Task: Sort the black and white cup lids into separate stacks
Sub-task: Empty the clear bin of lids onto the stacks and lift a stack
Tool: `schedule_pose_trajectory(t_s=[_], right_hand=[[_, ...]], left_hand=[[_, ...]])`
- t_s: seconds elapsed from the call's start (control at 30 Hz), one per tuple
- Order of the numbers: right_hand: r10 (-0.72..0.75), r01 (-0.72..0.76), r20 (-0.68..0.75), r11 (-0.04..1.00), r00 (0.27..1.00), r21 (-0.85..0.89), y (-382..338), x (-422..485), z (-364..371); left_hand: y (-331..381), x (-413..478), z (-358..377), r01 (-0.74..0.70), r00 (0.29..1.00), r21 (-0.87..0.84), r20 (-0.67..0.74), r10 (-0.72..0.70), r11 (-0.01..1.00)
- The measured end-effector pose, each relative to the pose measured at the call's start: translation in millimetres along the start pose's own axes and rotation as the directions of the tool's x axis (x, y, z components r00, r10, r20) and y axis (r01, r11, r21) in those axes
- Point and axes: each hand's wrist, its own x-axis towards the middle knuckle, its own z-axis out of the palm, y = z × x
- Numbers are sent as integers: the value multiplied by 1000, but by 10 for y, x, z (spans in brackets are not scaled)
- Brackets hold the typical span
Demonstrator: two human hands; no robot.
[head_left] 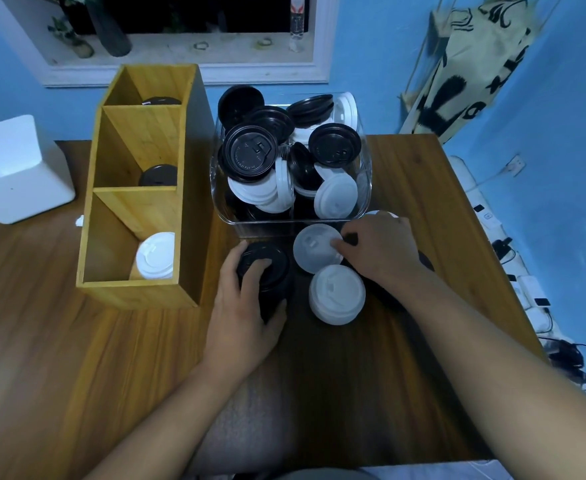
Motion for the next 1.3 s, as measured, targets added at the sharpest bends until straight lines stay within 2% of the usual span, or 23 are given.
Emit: schedule_pose_trajectory(t_s=[0.1,0.17,0.23,0.33,0.4,0.47,0.63,0.77,0.9,1.0,1.1,1.2,1.3], right_hand=[[9,26,-193,983,981,180,61,-117,-44],[36,71,-377,961,926,267,157,-354,-129],[23,143,-515,949,857,280,264,-709,-187],[-106,244,-577,955,810,166,433,-1305,-44],[-205,283,-561,958,802,54,527,-1623,159],[-253,303,-508,953,824,17,581,-1848,351],[-225,269,-245,950,943,160,535,-2079,479],[-249,265,-99,942,963,205,525,-2066,305],[-115,134,-75,928,991,348,424,-1980,328],[-94,103,-43,917,995,385,359,-1922,379],[-101,100,-28,820,994,564,329,-1894,245],[-139,151,-71,732,988,664,298,-1702,-38],[-246,256,-95,783,965,567,224,-1297,-229]], left_hand=[[3,2,-10,6,1000,-1,-3,-6,1000],[9,2,-13,6,1000,3,0,-6,1000],[11,6,-18,8,1000,4,4,-8,1000],[-3,12,-17,12,1000,-12,9,-12,1000],[-8,16,-19,15,1000,-16,16,-15,1000],[-5,21,-20,11,1000,-12,19,-11,1000],[-5,30,-19,1,1000,-8,24,-1,1000],[-20,28,-8,-1,1000,-14,24,1,1000],[-31,27,-3,-9,1000,-17,18,9,1000],[-26,19,-8,-6,1000,-12,15,6,1000],[-29,20,-7,-4,1000,-11,14,4,1000],[-37,22,-4,-8,1000,1,19,8,1000],[-36,22,6,-5,1000,4,13,5,1000]])
